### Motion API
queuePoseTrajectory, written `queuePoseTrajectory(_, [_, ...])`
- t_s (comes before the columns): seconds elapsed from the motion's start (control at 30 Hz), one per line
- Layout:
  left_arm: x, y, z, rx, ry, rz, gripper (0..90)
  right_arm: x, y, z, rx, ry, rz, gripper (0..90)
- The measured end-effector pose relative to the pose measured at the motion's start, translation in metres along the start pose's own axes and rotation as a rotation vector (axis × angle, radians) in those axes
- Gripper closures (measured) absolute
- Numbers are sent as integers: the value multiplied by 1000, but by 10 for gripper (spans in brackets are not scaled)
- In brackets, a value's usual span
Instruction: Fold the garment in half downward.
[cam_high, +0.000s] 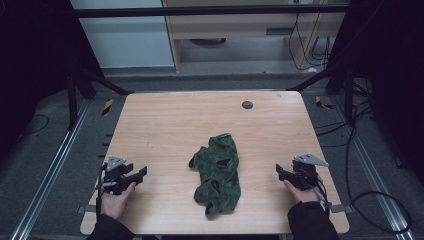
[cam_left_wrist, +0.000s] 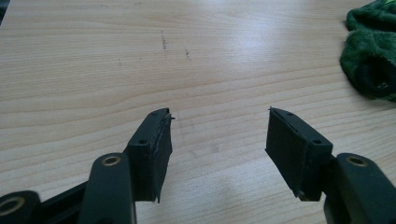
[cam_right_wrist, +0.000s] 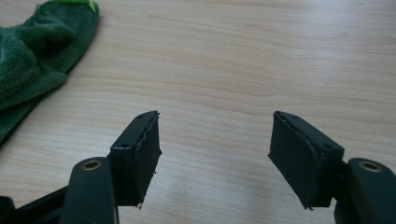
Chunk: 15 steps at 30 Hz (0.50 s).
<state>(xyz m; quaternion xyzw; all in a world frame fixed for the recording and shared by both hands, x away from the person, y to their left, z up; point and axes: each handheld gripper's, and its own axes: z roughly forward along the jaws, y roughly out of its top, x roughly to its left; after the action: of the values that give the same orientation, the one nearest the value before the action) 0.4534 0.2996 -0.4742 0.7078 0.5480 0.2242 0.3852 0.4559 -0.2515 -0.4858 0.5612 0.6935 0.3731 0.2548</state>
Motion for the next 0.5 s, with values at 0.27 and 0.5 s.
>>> queuePoseTrajectory(0.27, [-8,5,2,38,-50,28,384,10,3,-2,-4,46,-14,313])
queuePoseTrajectory(0.5, [-13,18,6,30,-74,47,357,22,15,-3,9,82,-38,312])
